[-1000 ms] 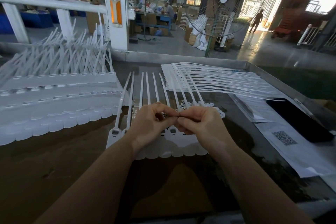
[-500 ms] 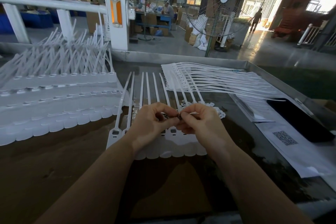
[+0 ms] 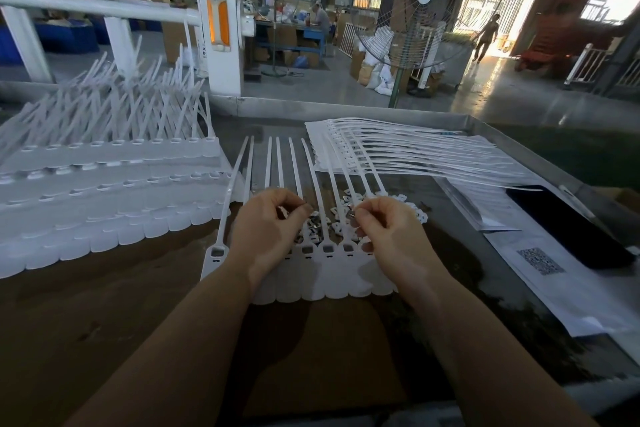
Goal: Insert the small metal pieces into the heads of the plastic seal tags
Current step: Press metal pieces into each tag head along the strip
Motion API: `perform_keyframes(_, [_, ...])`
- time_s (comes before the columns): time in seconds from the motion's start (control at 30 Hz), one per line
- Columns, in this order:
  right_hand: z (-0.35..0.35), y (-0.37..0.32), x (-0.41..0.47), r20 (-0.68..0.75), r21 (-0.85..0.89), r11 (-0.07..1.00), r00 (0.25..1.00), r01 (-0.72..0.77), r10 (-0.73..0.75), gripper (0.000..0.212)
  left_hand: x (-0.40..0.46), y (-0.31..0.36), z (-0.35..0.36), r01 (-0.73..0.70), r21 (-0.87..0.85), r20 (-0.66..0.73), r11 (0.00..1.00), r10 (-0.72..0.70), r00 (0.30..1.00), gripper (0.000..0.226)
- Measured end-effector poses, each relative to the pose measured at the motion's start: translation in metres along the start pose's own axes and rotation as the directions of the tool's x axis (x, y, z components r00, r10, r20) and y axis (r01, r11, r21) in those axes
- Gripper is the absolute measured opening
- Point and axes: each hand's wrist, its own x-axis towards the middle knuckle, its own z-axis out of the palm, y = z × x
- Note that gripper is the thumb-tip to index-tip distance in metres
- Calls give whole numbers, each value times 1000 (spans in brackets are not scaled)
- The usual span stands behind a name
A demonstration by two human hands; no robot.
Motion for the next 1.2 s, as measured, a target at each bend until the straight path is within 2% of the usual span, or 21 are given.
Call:
perform_keyframes(0.13, [-7, 1, 1, -3, -76, 997, 1000, 12, -12, 17, 2, -10, 1, 40, 212, -73, 977, -25, 997, 11])
perform_keyframes(0.37, [-9, 6, 3, 13, -141, 990, 1000, -5, 6, 10, 1, -13, 3, 55, 311, -86, 949, -29, 996, 16])
perform_keyframes(0.73, [18, 3, 13, -19, -277, 958, 997, 72, -80, 13, 3, -10, 1, 50, 208, -15, 977, -48, 999, 14])
perform_keyframes(0.97, [40, -2, 24, 33, -446, 874, 980, 190, -196, 20, 4, -7, 0, 72, 173, 2, 982, -74, 997, 16])
perform_keyframes(1.03, [39, -3, 23, 38, -407, 884, 971, 231, -236, 22, 5, -6, 0, 75, 175, 5, 982, -77, 997, 17])
perform_keyframes(1.2, [35, -9, 18, 59, -47, 986, 986, 158, -156, 18, 5, -4, -1, 72, 168, 24, 983, -77, 997, 18])
